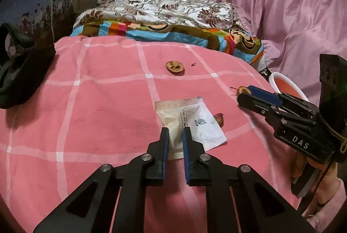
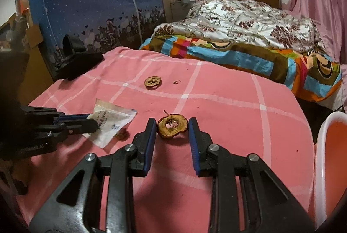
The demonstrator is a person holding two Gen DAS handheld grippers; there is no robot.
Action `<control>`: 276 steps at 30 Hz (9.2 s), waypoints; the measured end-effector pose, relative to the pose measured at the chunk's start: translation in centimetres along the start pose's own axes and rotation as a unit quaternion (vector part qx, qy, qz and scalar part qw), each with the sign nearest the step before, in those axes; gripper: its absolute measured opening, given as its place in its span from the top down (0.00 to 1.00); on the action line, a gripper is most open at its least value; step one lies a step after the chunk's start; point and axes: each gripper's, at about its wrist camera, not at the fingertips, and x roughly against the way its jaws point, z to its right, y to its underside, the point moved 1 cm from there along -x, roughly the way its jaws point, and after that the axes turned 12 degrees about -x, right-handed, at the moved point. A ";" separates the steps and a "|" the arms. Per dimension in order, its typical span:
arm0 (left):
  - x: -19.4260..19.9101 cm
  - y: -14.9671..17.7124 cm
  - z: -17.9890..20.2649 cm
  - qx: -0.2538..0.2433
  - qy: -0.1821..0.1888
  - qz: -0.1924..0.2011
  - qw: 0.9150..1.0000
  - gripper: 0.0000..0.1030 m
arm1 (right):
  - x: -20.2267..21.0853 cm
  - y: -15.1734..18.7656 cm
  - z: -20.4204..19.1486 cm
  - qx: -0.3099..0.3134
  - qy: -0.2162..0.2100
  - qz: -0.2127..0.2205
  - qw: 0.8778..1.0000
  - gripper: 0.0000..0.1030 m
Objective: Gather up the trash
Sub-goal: 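Lift the packet and slice and carry both over the orange bucket, then open both tools to drop the packet and slice into the bucket, then move both open tools back over the remaining slices on the bed, then grasp the small dried piece with the right tool while the left tool grasps the dried slice, then carry the dried slice and piece over the orange bucket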
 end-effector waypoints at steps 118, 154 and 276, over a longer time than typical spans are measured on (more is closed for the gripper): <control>2.9 -9.9 19.6 -0.065 0.037 0.213 0.974 0.45 | 22.9 3.0 15.0 -0.159 0.184 0.312 0.918 0.05; 14.3 0.3 6.7 -0.012 -0.142 0.343 0.928 0.06 | 19.9 2.3 -0.1 -0.005 0.081 0.407 0.910 0.00; 6.0 -7.6 11.8 -0.135 -0.018 0.277 0.951 0.79 | 15.7 -0.9 3.7 -0.005 0.081 0.318 0.945 0.79</control>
